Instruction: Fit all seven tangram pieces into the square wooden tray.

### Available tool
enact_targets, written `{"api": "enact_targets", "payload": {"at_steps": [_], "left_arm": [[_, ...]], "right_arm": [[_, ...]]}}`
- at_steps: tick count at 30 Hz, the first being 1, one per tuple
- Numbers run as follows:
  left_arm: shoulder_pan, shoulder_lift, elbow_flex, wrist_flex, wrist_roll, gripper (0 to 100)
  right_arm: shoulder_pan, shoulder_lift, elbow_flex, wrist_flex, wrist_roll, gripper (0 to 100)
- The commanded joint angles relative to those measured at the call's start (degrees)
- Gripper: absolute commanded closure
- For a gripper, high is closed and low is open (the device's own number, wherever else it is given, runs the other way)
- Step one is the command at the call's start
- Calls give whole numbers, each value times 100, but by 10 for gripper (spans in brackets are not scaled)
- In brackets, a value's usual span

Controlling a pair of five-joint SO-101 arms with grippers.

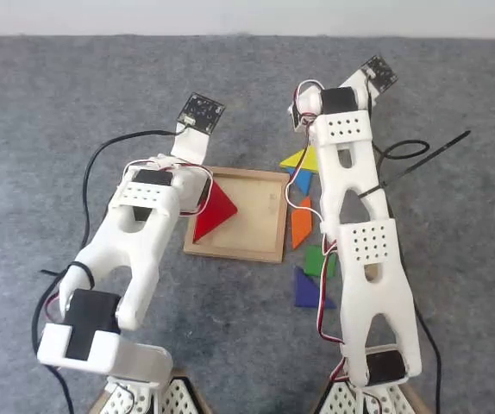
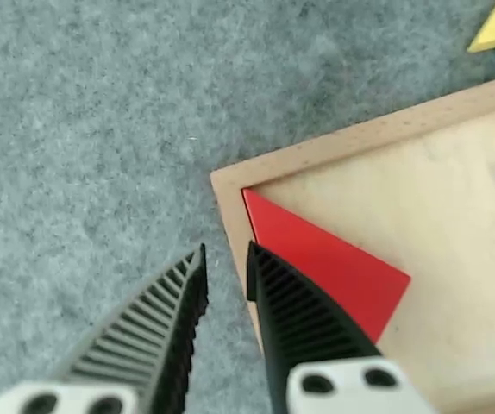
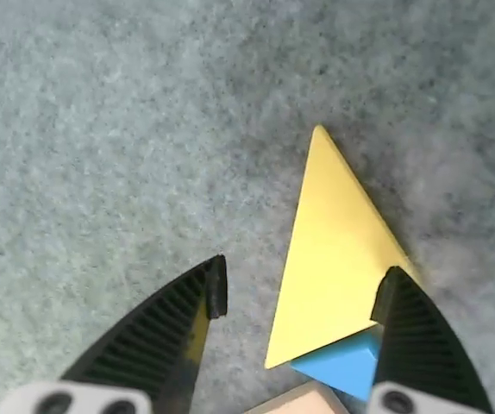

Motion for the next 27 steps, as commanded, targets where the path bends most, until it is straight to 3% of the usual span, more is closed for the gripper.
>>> {"api": "enact_targets", "payload": {"at_steps": [1, 16, 21, 27], "left_arm": [[0, -114, 4, -88, -79, 917], [-44, -114, -4, -88, -79, 917], [-44, -114, -4, -88, -88, 917], [-53, -114, -13, -88, -88, 917]], "right_arm": [[75, -40, 26, 40, 88, 738], [189, 541, 360, 127, 440, 742], [224, 646, 334, 303, 695, 832], [40, 541, 211, 936, 774, 765]]}}
